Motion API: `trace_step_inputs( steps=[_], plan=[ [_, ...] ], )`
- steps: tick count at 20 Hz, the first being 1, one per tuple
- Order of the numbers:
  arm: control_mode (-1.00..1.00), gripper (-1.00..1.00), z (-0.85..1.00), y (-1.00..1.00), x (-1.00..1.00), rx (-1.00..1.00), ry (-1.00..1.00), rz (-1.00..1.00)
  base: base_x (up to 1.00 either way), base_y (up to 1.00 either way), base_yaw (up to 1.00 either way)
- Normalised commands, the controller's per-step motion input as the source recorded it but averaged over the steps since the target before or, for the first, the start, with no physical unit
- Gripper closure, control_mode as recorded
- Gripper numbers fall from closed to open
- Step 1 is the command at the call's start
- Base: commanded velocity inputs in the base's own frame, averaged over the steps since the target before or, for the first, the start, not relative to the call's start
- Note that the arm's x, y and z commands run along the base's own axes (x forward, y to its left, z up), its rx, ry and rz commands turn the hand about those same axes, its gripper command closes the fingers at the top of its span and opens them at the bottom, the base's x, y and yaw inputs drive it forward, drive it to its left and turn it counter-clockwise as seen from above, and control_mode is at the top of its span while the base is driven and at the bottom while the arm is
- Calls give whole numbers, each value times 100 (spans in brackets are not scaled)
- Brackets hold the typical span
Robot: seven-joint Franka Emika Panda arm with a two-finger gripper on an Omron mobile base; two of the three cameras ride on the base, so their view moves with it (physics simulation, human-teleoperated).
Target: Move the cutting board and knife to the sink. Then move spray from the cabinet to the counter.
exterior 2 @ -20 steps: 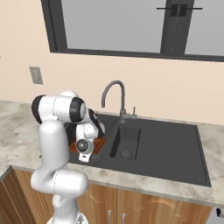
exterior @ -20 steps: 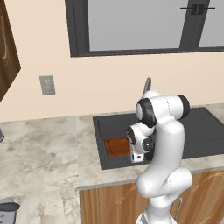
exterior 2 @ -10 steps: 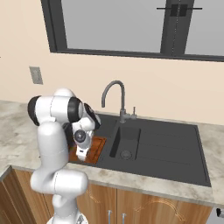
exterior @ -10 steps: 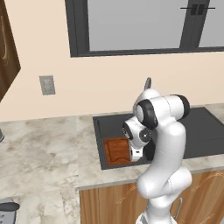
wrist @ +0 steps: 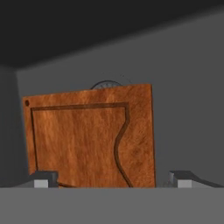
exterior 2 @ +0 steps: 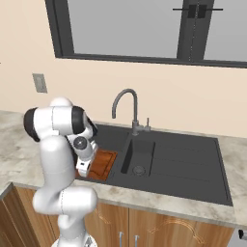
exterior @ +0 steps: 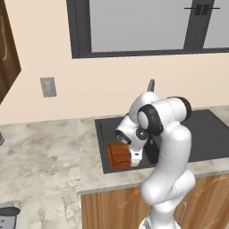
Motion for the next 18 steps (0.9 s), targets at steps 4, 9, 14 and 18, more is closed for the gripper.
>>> trace_step_inputs(
  steps=[4,9,14,18],
  plan=[
    [-100,-100,35,-2,-11,0,12,13,0,0,0],
    [-100,-100,48,-6,0,0,28,11,0,0,0],
    [-100,-100,57,-5,6,0,38,7,0,0,0],
    [-100,-100,62,-5,12,0,41,5,0,0,0]
  ],
)
